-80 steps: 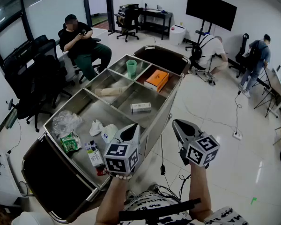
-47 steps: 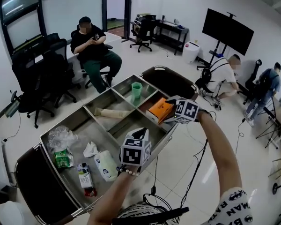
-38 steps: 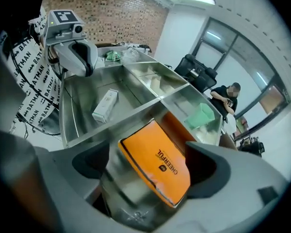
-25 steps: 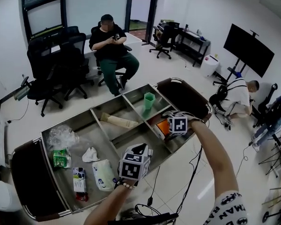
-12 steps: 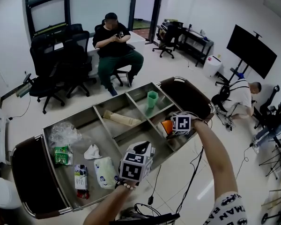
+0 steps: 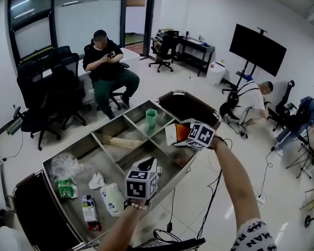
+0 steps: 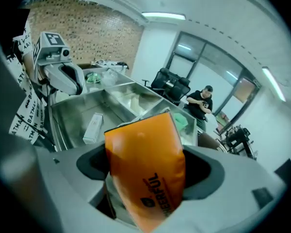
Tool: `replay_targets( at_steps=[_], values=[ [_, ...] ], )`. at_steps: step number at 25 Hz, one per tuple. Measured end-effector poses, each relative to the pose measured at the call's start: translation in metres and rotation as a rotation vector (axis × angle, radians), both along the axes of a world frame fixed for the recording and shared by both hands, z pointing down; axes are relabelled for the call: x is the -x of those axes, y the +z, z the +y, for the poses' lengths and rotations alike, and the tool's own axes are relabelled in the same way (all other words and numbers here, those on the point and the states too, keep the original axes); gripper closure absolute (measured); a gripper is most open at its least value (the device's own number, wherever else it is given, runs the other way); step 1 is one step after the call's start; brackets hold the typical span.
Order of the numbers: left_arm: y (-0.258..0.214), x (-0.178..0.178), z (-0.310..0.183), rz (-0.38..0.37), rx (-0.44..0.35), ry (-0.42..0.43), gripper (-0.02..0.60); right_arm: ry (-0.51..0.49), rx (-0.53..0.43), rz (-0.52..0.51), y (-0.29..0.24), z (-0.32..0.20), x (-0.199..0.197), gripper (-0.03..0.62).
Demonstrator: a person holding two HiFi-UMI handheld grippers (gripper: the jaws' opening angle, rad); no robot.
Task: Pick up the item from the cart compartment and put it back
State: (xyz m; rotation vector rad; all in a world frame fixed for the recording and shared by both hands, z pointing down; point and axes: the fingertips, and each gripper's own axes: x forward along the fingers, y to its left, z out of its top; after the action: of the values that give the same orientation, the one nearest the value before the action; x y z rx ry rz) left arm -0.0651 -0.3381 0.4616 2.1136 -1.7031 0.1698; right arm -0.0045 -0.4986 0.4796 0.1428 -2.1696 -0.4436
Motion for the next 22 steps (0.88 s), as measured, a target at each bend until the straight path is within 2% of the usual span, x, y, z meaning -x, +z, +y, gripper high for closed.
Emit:
replay_targets(
  at_steps=[3, 6, 11, 14, 18, 22],
  values=[
    [-0.015, 0.0, -0.003, 0.007, -0.031, 0.015, 0.578, 0.103, -0.006, -0.107, -0.033, 0.002, -0.012, 0.163],
    [-0.022, -0.006, -0.003, 0.023, -0.043, 0.044, 0.578, 0.216, 0.008, -0.288, -0.076, 0.009, -0.026, 0.163],
    [-0.029, -0.011, -0.003, 0.016, -0.056, 0.069, 0.578, 0.345, 0.022, -0.576, -0.141, 0.037, -0.05, 0.166],
    [-0.039, -0.012, -0.003, 0.006, -0.076, 0.079, 0.578, 0.423, 0.069, -0.735, -0.171, 0.059, -0.066, 0.166],
    [-0.057, -0.019, 0.003, -0.016, -0.122, 0.11, 0.58, 0.531, 0.152, -0.891, -0.189, 0.095, -0.088, 0.166],
    [-0.065, -0.026, 0.009, -0.017, -0.141, 0.141, 0.581, 0.621, 0.13, -0.978, -0.192, 0.126, -0.11, 0.166]
  ],
)
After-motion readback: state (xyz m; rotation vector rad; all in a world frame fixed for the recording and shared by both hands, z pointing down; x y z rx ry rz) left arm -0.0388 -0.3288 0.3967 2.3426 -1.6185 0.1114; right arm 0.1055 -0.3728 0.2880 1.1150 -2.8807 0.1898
